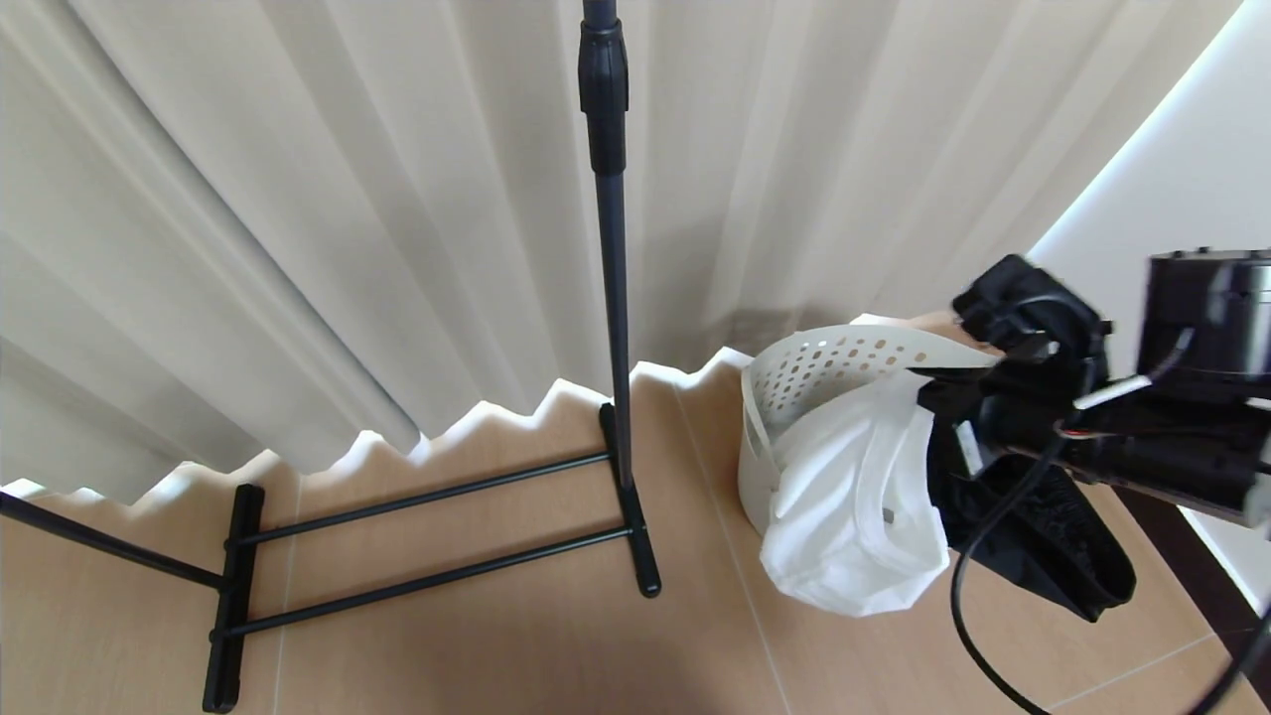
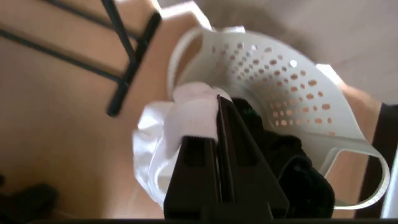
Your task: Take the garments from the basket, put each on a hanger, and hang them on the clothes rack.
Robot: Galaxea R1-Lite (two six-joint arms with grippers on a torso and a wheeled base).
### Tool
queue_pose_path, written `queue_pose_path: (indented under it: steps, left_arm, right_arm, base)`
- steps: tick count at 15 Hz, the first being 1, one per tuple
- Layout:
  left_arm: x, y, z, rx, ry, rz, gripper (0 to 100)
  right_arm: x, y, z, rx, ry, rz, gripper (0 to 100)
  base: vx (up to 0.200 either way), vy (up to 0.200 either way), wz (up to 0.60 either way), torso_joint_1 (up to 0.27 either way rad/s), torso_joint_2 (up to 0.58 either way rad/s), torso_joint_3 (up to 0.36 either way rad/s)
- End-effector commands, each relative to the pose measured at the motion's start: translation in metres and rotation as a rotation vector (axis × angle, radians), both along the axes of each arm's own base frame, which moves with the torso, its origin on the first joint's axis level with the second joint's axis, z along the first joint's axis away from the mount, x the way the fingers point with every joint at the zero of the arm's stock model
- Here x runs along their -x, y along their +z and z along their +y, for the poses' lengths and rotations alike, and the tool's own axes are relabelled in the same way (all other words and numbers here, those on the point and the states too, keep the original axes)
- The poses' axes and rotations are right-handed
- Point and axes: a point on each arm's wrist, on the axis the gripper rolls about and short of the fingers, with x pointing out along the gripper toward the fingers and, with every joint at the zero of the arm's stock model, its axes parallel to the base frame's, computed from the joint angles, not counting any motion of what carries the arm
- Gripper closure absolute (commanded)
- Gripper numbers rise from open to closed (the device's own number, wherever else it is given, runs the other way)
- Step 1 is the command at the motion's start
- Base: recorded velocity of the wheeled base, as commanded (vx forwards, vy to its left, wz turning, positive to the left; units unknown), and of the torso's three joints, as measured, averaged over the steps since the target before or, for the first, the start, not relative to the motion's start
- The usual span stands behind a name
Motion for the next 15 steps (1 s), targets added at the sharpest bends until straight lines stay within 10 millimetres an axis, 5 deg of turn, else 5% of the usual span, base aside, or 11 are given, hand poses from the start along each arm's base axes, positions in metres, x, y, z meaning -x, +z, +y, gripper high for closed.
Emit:
queue_pose_path:
  steps: [1,5,15]
  left_arm:
    - [0.000,0.000,0.000,0.001,0.001,0.001,0]
    - [0.000,0.000,0.000,0.000,-0.001,0.002,0]
    - [0.000,0.000,0.000,0.001,-0.001,0.000,0]
  right_arm:
    - [0.085,0.032,-0.009,-0.194,0.152,-0.110,100]
    - [0.074,0.023,-0.003,-0.174,0.155,-0.068,100]
    - [0.083,0.004,-0.001,-0.060,0.216,-0.058,100]
  base:
    - [0.000,0.000,0.00,0.000,0.00,0.000]
    - [0.000,0.000,0.00,0.000,0.00,0.000]
    - [0.000,0.000,0.00,0.000,0.00,0.037]
